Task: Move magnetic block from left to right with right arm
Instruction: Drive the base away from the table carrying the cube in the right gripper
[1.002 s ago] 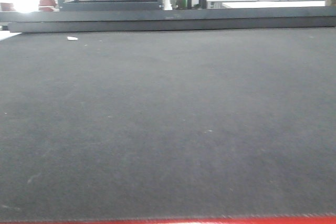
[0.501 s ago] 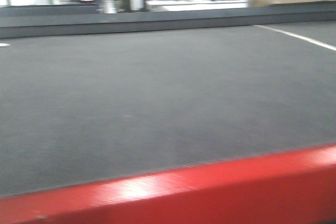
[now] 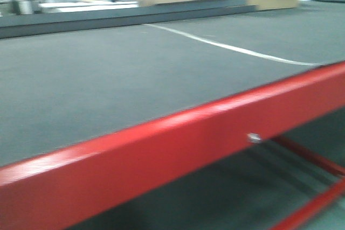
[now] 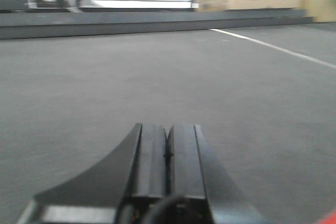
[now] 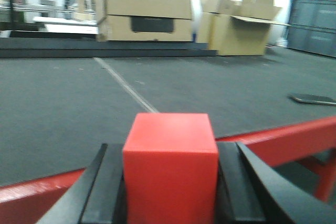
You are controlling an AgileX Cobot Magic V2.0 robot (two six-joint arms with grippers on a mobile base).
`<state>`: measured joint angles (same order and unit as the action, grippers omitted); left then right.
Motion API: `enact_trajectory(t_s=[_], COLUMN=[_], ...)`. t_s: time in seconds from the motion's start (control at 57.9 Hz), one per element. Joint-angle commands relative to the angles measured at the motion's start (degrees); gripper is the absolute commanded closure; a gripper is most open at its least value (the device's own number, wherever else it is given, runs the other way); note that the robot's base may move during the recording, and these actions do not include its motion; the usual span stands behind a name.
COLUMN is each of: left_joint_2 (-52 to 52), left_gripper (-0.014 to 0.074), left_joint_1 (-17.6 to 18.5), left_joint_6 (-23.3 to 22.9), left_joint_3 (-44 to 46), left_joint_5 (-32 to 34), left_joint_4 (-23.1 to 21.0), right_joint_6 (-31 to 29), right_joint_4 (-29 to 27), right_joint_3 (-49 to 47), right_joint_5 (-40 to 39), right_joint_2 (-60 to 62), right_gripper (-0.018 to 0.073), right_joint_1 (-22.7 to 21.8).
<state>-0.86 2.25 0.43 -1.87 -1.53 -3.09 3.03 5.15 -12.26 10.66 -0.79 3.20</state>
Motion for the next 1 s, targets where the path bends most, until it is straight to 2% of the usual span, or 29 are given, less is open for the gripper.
enact_trajectory(t_s=[0.0, 0.985], left_joint_2=[-0.51, -0.51], left_gripper=[0.0722, 0.0722], left_joint_1=[0.2, 0.2], left_joint_6=[-0.43, -0.43], left_joint_3=[-0.51, -0.51], left_joint_5=[4.78, 4.78], left_joint_4=[-0.15, -0.15], right_joint_6=[-0.38, -0.38], right_joint_4=[0.67, 0.67], right_joint_3=[-1.64, -1.64], right_joint_5=[-5.36, -5.36], right_joint_2=[-0.72, -0.72], right_gripper=[0.0295, 0.0295], right_joint_1=[-0.46, -0.46])
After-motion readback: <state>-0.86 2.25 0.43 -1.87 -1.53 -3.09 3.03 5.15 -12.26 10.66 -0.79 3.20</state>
